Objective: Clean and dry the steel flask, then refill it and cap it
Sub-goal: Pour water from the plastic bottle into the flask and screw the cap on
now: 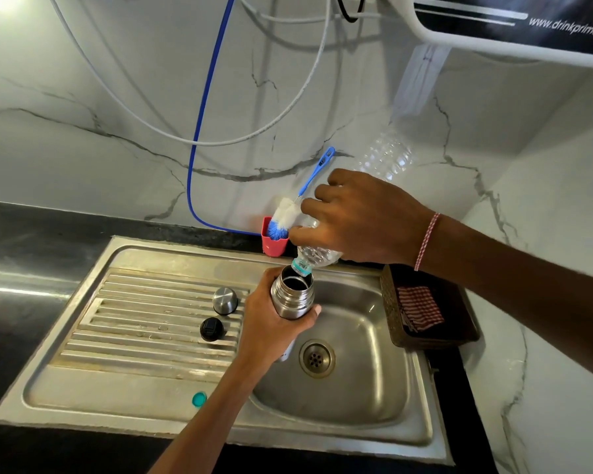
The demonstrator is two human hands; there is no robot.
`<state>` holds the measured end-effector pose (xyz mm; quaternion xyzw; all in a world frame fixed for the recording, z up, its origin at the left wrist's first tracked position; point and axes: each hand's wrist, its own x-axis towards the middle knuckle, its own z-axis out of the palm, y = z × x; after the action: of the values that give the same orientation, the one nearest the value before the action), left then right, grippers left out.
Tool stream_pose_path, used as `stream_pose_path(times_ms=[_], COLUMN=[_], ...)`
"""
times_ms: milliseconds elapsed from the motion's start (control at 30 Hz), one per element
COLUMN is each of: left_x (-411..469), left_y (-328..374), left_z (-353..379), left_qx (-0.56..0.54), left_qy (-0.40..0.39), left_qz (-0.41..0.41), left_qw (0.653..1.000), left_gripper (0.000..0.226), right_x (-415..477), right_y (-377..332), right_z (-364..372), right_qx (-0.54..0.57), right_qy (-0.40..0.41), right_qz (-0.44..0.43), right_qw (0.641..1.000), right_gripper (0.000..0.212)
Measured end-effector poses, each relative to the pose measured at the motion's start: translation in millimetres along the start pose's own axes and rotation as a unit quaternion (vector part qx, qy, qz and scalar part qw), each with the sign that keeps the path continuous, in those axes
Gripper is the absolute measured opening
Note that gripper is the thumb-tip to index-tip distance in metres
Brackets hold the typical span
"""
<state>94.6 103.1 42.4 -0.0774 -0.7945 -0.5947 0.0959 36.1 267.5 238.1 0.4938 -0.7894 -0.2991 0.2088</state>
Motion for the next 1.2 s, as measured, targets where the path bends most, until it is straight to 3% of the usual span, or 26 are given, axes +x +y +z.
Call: stream_pose_path(times_ms=[100, 200, 367, 567, 700, 767, 1100, 1200], left_x=[-1.4, -4.0, -7.1, -1.6, 8.6, 14.1, 60.7, 69.9], left_y=[-4.2, -8.7, -9.9, -8.4, -16.8, -28.4, -98.2, -116.5], left_z=[-2.0, -7.3, -26.4, -65.1, -97.0, -112.8, -180.4, -186.5], left_qx=[0.001, -0.005, 0.013, 0.096, 0.137, 0.146, 0.253, 0.251], left_qy=[0.0, 0.004, 0.017, 0.059, 0.1, 0.109, 0.143, 0.138], left_qz=[0.002, -0.011, -0.019, 0.004, 0.002, -0.015, -0.131, -0.146], left_qw=[1.0, 1.0, 1.0, 0.994, 0.986, 0.983, 0.948, 0.947], left_gripper=[0.067, 0.069, 0.067, 0.065, 0.074, 0.074, 0.1, 0.096], right_x=[-7.6, -16.5, -21.0, 12.4, 51.1, 71.1, 133.7, 140.3], right_y=[-11.6, -28.6, -74.0, -121.0, -148.7, -156.4, -188.5, -194.5], right_z=[10.6, 24.7, 43.1, 62.2, 72.3, 75.7, 93.7, 99.8], right_qx=[0.071, 0.165, 0.322, 0.565, 0.682, 0.7, 0.718, 0.721], right_qy=[-0.026, -0.036, 0.02, 0.098, 0.157, 0.181, 0.18, 0.177], right_qz=[0.063, 0.178, 0.362, 0.436, 0.46, 0.472, 0.494, 0.503], right_qw=[0.995, 0.969, 0.875, 0.694, 0.547, 0.505, 0.456, 0.443], right_gripper=[0.031, 0.048, 0.054, 0.06, 0.057, 0.054, 0.051, 0.052])
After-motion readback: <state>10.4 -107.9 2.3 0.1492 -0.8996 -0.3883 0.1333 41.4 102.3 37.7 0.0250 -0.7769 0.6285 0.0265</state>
